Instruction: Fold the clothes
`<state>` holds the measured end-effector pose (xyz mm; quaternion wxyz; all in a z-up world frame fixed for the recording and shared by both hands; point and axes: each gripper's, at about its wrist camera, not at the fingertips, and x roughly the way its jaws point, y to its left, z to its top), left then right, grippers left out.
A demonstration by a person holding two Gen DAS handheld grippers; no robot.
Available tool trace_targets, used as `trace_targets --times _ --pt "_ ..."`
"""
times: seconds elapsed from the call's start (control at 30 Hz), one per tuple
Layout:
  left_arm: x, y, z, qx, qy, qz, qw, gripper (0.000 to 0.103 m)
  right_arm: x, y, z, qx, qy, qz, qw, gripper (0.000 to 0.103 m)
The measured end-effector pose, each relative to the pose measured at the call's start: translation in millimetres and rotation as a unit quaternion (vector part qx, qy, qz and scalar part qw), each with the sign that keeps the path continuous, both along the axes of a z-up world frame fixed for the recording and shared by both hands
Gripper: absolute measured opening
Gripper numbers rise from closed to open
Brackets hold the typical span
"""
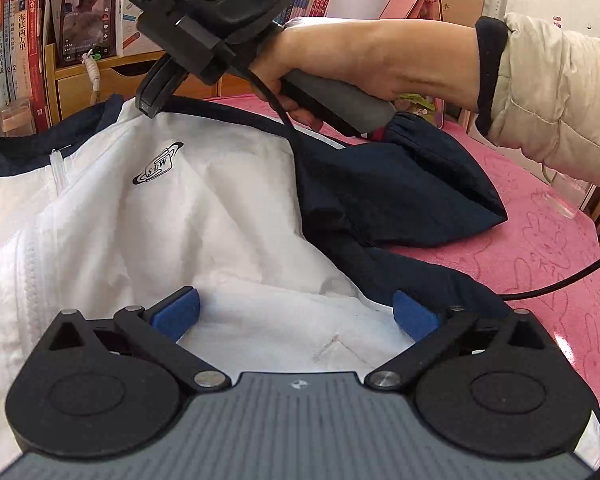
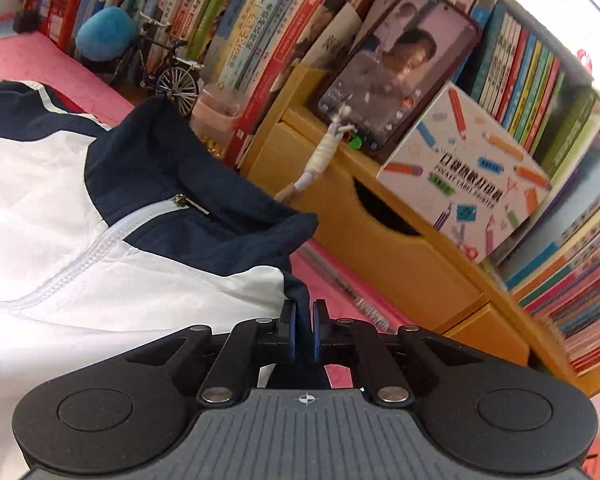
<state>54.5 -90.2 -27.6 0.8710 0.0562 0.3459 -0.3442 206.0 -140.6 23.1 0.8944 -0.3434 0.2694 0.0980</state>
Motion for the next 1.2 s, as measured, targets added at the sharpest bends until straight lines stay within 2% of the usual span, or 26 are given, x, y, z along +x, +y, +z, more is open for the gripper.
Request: trace_targets --times 0.07,0.1,0.13,0.2,0.3,0.37,0.43,0.5,0.53,0.6,0.67,0.73,0.83,0.93,0.97,1.03,1.1,1.13,1.2 --pt "-0.3 -0.2 0.1 -0.001 0.001 -0.002 1.0000 0.103 6.9 7.6 -9.0 -0.060 -0.075 -0.009 0.995 0.005" --pt "-0.6 0.2 0.1 -0.003 0.002 -0.004 1.0000 0.103 11.9 10.3 -14.9 -0.094 -0.116 -0.020 0.989 0.005" --pt "-0.8 0.5 0.2 -0.005 0.003 -0.006 1.0000 0.103 18.8 9.6 -18.4 -0.109 -0.137 -0.033 0.984 0.005" --pt "-1.0 1.5 0.3 -0.009 0.005 -0.009 0.9999 0.103 40.3 -10.7 -11.3 -0.025 -0.077 -0.062 0.995 0.006" --pt "1.3 4.5 0.4 -0.021 0.011 -0.009 0.9997 0.103 23.6 -39.5 12.6 0.081 -0.043 -0.067 0.994 0.014" --pt "0.7 5.8 0.9 -0.025 0.013 -0.009 0.9996 0.103 -1.9 -63.1 32.4 0.159 -0.023 -0.058 0.985 0.042" --pt "0.1 6.7 2.1 -0.026 0.014 -0.009 0.9995 0.103 -38.9 -89.6 49.4 0.237 -0.003 -0.040 0.971 0.051" --pt "0.0 7.2 2.5 -0.024 0.013 -0.010 0.9996 0.103 -76.5 -115.1 54.7 0.282 0.021 -0.027 0.959 0.052" --pt "0.0 6.9 2.6 -0.022 0.011 -0.011 0.9996 0.103 -94.7 -124.7 53.2 0.279 0.028 -0.034 0.959 0.053" --pt "-0.1 6.4 2.8 -0.017 0.009 -0.012 0.9997 0.103 -136.0 -139.3 46.0 0.234 0.018 -0.079 0.969 0.059" --pt "-0.9 5.7 3.2 -0.011 0.006 -0.013 0.9998 0.103 -163.7 -157.4 31.7 0.186 -0.004 -0.151 0.971 0.072" --pt "-1.1 4.8 2.8 -0.006 0.003 -0.016 0.9999 0.103 -182.2 -189.2 8.9 0.151 -0.026 -0.245 0.957 0.081" --pt "0.7 6.3 2.5 -0.012 0.005 -0.014 0.9998 0.103 -194.7 -228.8 -3.0 0.147 -0.041 -0.320 0.935 0.103" --pt "2.1 7.2 2.4 -0.018 0.007 -0.012 0.9997 0.103 -190.0 -249.6 -4.3 0.212 -0.032 -0.304 0.928 0.103" --pt "2.4 7.1 2.4 -0.018 0.008 -0.011 0.9997 0.103 -180.2 -250.2 -6.3 0.209 -0.028 -0.298 0.931 0.103" --pt "0.4 5.8 2.4 -0.011 0.004 -0.011 0.9999 0.103 -156.7 -246.1 -13.9 0.169 -0.023 -0.298 0.939 0.100" --pt "-3.2 -0.2 1.8 0.012 -0.007 -0.012 0.9998 0.103 -136.0 -247.7 -16.0 0.122 -0.027 -0.313 0.941 0.041" --pt "-4.9 -3.2 1.5 0.024 -0.013 -0.012 0.9996 0.103 -129.0 -251.1 -13.3 0.100 -0.038 -0.328 0.939 0.016" --pt "-8.1 -8.8 1.0 0.047 -0.024 -0.012 0.9986 0.103 -138.4 -264.7 7.3 0.071 -0.106 -0.368 0.921 0.016"
